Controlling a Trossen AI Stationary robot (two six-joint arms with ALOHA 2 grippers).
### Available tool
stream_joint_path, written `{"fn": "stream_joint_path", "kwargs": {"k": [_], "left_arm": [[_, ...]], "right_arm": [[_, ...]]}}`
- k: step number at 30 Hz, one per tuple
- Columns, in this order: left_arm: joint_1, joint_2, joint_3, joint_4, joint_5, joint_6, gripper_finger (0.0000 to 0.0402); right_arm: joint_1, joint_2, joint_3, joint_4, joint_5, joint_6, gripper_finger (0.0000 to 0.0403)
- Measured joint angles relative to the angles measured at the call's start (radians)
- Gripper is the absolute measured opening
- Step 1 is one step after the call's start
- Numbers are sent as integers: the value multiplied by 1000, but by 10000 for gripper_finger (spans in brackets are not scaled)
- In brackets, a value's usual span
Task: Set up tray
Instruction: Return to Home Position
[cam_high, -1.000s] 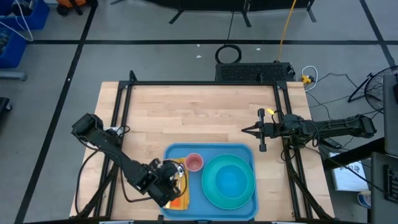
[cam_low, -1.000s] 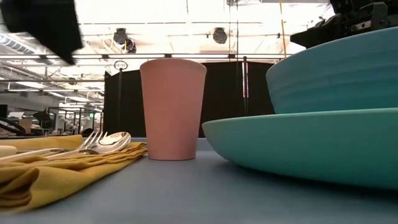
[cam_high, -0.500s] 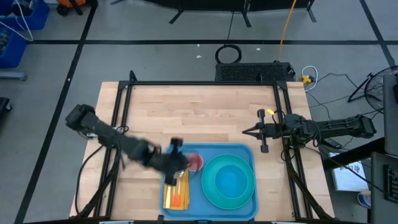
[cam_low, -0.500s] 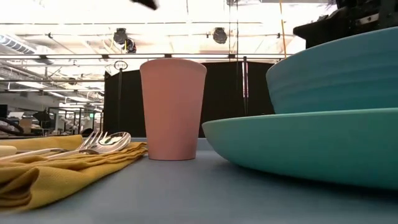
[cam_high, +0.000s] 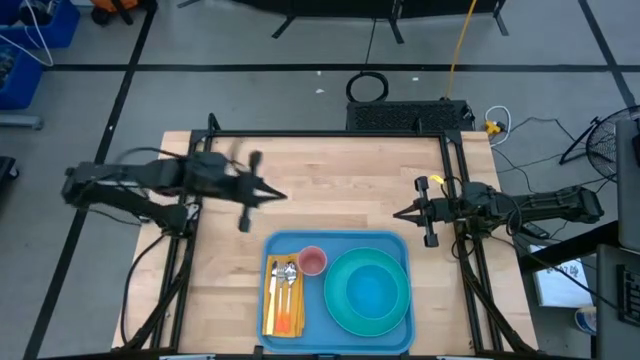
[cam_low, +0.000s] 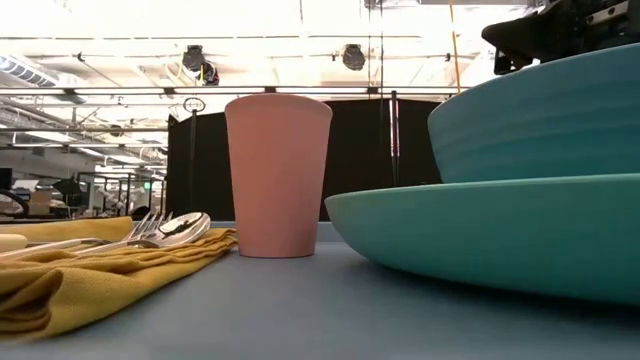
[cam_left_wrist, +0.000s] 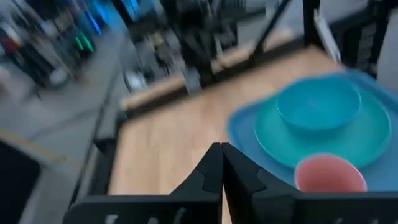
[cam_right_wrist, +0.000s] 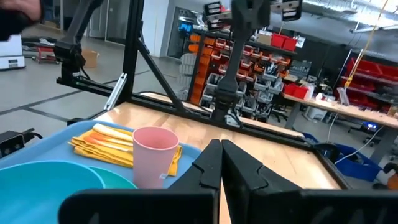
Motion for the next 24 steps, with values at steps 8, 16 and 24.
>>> {"fn": "stream_joint_path", "kwargs": {"k": [8,16,24], "left_arm": [[188,-342,-482,357,63,-81,1],[229,-468,-698,524,119,-247,1],[142,-669,-867,599,133,-176,1]], "right_arm": [[0,-9,0,-17,-2,57,0],[0,-8,0,-8,4,104,0],[0,-38,-46,15,71,130,0]]}}
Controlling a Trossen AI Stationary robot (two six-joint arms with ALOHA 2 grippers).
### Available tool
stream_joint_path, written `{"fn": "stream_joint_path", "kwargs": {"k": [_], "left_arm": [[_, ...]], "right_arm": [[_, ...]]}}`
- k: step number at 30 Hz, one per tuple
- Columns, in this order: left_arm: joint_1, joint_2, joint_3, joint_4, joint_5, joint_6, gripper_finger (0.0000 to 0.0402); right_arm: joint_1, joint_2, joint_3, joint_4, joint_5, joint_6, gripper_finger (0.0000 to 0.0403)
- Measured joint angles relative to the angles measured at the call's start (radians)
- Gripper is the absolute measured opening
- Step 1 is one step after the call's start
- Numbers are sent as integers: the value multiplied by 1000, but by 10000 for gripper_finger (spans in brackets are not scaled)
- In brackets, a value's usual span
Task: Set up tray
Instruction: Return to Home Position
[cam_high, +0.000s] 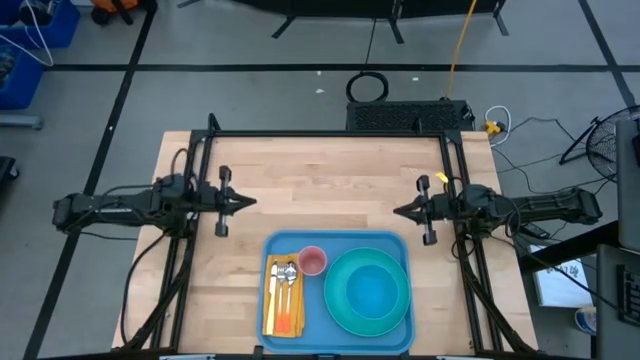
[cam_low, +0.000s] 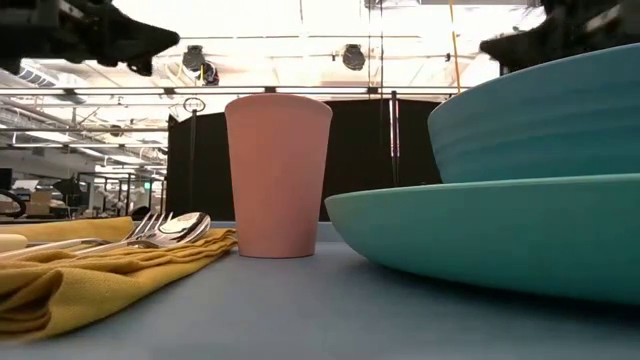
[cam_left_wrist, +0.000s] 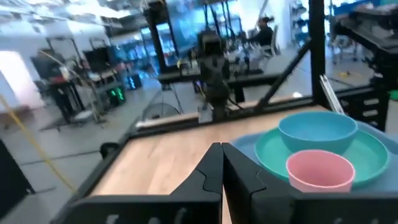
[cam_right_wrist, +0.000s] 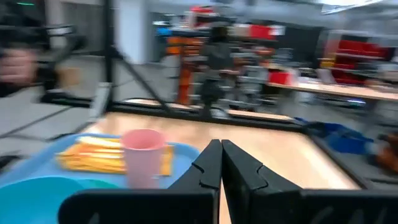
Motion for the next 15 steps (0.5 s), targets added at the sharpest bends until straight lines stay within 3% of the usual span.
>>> {"fn": "stream_joint_path", "kwargs": {"k": [3,15], "left_arm": [[22,-73,-32,-21,0,-7,1],[126,-174,-121,-27,54,-55,0]], "right_arm": [[-1,-26,-55,60,91,-7,0],[-29,-199,-150,62,87,-36,0]]}}
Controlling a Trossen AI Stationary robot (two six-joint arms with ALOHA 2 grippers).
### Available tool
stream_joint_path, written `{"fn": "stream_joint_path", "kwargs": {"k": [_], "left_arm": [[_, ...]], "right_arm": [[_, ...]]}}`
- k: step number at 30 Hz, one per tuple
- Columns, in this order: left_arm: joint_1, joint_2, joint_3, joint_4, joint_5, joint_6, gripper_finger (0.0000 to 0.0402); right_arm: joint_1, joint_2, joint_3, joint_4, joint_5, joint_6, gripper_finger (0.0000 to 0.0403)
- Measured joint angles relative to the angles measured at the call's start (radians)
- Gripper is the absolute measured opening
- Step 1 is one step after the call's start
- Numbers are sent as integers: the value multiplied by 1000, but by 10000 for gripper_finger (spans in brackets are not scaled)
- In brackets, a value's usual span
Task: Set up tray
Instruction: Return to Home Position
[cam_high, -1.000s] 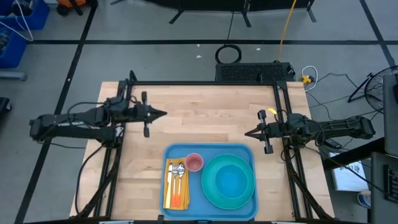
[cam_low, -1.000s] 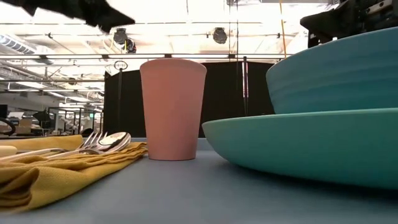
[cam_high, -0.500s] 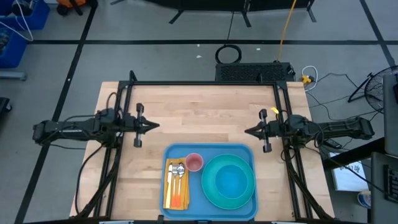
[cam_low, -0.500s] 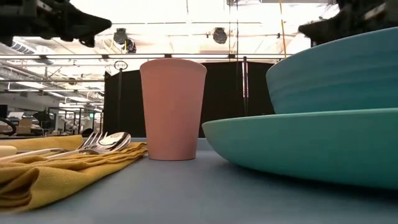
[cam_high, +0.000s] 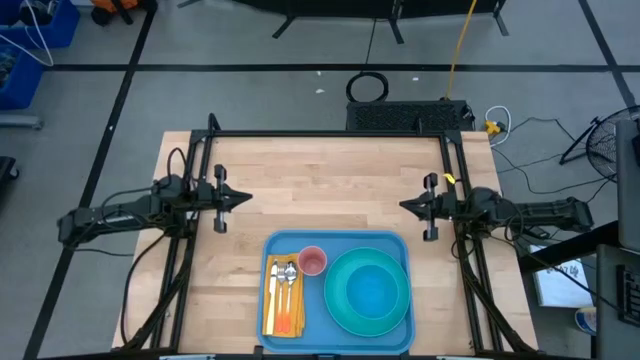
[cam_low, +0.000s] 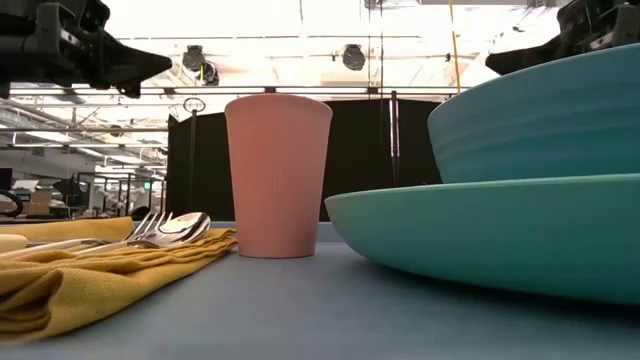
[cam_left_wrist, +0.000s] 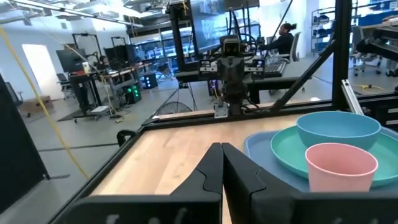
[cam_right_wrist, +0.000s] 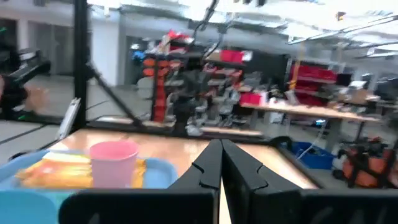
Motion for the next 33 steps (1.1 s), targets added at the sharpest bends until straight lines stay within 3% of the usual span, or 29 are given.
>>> {"fn": "stream_joint_path", "kwargs": {"k": [6,9,19,25,33], "left_arm": [[55,0,-28,3,57,-33,0],[68,-8,-36,2,72,-24,0],[105,-134,-36,-110,74,12,0],[121,-177,-36,-176,138,14,0],[115,-210,-93,-180,157,-3,0]], "right_arm": [[-74,-28,-7,-35,-4,36,0],[-89,-33,-7,-26,-65,32,0],[-93,-137,-9,-141,-82,33,0],[-93,-205,-52,-160,-82,45,0],[-93,-206,-53,-178,-112,72,0]]}}
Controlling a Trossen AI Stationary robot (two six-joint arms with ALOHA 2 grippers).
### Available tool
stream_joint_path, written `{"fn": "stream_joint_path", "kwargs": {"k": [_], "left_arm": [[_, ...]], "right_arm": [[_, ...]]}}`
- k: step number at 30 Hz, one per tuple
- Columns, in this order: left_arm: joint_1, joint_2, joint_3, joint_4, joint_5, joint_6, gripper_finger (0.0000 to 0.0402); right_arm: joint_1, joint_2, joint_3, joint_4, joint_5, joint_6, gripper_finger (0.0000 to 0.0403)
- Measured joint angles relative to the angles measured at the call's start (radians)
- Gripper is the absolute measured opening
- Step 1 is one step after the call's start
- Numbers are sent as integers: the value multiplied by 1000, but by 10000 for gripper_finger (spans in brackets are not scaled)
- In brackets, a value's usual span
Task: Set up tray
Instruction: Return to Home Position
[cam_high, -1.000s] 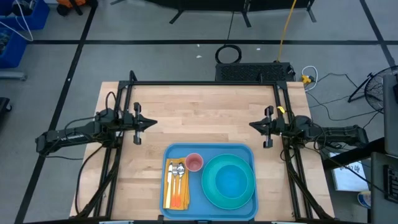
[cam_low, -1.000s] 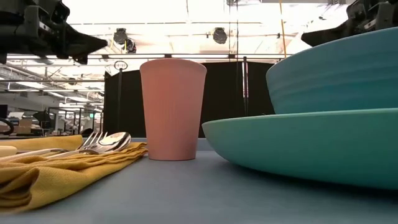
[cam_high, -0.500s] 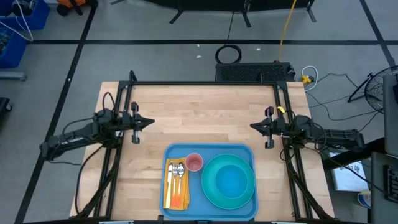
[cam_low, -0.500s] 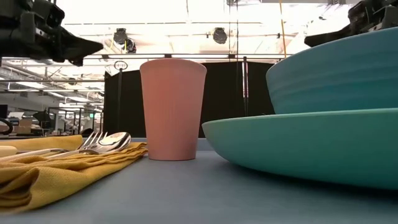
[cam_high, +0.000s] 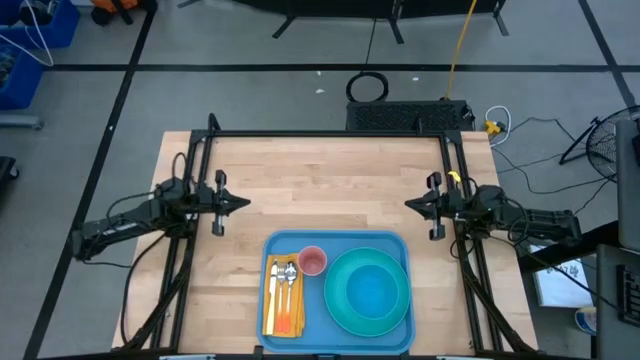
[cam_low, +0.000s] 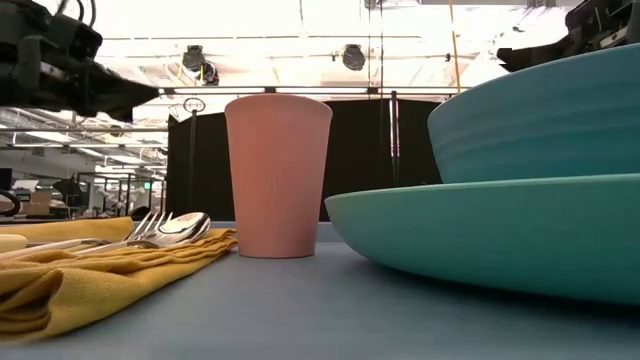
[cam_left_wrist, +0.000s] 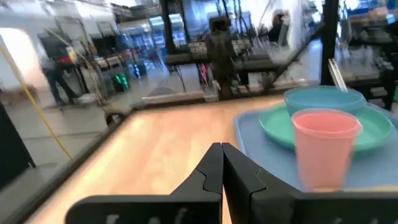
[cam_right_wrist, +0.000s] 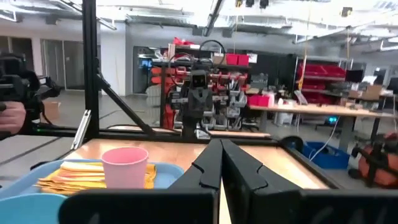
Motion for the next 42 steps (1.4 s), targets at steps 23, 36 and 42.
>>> {"fn": "stream_joint_path", "kwargs": {"k": [23,36,42], "left_arm": [[-205,48,-32,66,-164,-18,0],[-207,183,-32,60,-186,-57,0],[-215,191,-32,60,-191,-74,0]], "right_arm": [[187,35,0,-38,112,-24,0],[190,35,0,-77,165,10,0],[190,35,0,-64,165,12,0]]}}
